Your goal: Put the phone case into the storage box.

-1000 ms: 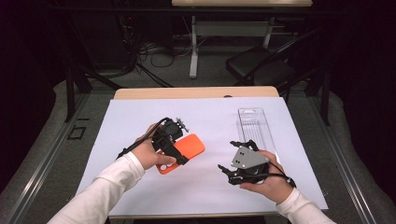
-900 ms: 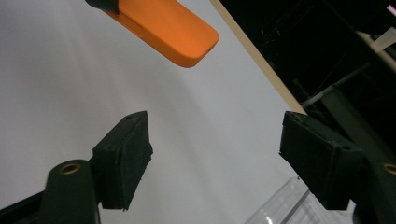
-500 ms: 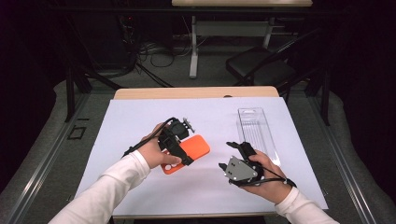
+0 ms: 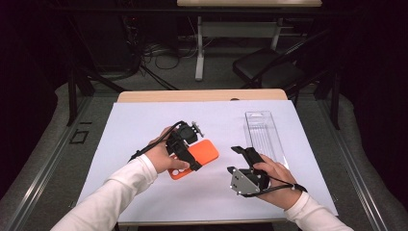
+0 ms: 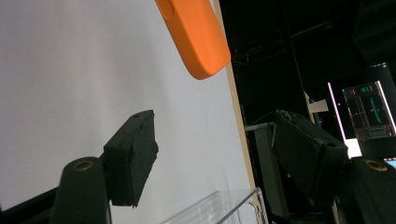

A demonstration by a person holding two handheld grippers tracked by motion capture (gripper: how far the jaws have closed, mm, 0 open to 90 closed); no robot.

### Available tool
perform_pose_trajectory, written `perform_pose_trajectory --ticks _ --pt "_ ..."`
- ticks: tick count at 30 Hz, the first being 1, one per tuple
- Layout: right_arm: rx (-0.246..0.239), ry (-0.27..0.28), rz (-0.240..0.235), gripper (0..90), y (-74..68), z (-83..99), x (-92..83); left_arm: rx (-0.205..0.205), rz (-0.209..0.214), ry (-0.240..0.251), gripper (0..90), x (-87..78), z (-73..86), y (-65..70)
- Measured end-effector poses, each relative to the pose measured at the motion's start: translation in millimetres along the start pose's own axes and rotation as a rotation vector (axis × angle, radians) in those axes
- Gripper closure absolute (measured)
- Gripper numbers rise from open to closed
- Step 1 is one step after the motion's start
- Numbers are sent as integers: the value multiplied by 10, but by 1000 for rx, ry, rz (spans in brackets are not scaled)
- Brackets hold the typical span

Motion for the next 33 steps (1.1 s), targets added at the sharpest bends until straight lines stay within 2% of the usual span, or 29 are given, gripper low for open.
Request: perform_pose_trajectory --ticks 1,7,14,21,22,25,29,30,31,33 --pt "-22 13 2 303 12 -7 13 0 -1 0 160 2 -2 0" --pt "-29 -8 -16 313 -6 6 8 0 3 -1 160 16 -21 5" --pt "-41 1 0 312 2 0 15 9 7 -2 160 40 -54 28" --pt "-82 3 10 311 10 -3 22 23 12 1 160 72 -105 76" --pt "-68 0 12 311 -3 -3 18 25 15 2 160 77 -114 84" --pt "-88 8 15 310 8 -19 23 32 16 -1 160 91 -142 104" --pt "-92 18 18 305 1 -31 33 45 23 -6 160 107 -180 139" --pt "-74 16 19 305 -15 -28 32 45 23 -3 160 112 -191 149" --pt "-90 21 21 304 -5 -33 37 48 24 -5 160 116 -202 160" --pt "-83 31 24 304 -13 -39 47 54 26 -4 160 126 -223 181"
Point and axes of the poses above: each handheld gripper's, and its own axes: x roughly forward along the jaws, z roughly out of its underside, y roughly to its right, the point moved 7 cm from there along x, roughly forward along the jaws, and after that the axes turned 6 degrees about z, right-handed, at the moved point
